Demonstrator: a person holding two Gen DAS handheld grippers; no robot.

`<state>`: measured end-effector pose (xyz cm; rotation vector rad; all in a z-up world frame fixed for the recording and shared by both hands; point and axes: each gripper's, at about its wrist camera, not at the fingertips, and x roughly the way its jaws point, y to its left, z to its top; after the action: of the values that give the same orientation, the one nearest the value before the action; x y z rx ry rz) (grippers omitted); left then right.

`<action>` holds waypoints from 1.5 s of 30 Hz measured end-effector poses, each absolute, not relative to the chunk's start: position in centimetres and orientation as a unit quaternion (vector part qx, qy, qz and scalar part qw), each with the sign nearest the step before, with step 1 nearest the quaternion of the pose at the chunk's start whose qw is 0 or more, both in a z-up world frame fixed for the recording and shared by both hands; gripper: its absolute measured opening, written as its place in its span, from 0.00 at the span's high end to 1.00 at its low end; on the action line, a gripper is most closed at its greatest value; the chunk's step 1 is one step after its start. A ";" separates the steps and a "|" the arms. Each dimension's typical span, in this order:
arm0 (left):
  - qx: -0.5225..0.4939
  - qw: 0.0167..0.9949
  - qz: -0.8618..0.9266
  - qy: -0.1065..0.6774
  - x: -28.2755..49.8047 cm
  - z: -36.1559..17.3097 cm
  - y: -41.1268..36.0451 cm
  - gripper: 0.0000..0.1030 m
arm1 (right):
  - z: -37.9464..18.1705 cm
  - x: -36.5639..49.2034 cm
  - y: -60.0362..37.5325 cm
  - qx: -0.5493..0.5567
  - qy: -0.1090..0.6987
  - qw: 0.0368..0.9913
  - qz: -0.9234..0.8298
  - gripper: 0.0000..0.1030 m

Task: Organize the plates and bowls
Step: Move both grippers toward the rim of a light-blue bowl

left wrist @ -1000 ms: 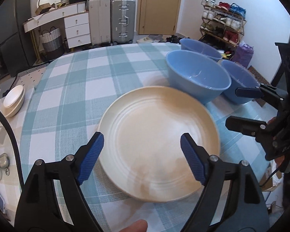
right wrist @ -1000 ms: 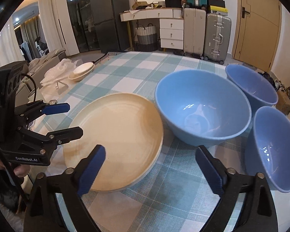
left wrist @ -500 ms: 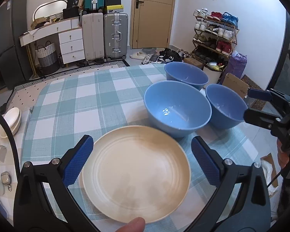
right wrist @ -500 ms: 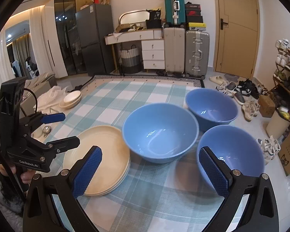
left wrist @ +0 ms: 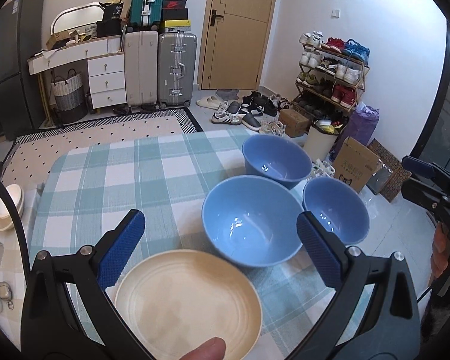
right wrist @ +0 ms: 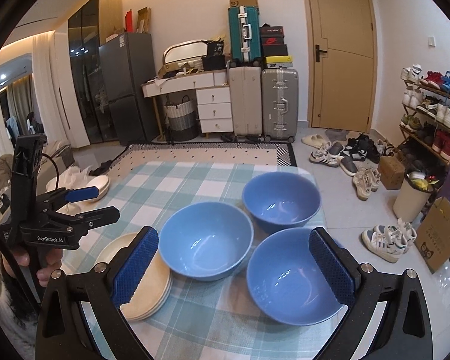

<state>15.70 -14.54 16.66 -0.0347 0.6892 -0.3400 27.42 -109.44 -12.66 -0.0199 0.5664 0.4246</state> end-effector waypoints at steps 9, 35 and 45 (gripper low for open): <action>-0.027 0.926 -0.179 0.331 19.3 19.8 -16.8 0.02 | -9.2 30.8 -113.4 0.043 0.264 0.946 0.184 0.01; 0.010 0.909 -0.175 0.377 32.7 15.8 -25.6 0.02 | -13.8 42.8 -115.2 0.037 0.333 0.931 0.142 0.01; 0.010 0.900 -0.169 0.402 37.1 12.6 -26.5 0.02 | -17.5 47.3 -115.3 0.047 0.371 0.917 0.136 0.01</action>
<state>37.11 -26.46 12.59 0.0214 0.8326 -0.3489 47.27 -115.30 -17.48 0.0975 0.7630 0.2803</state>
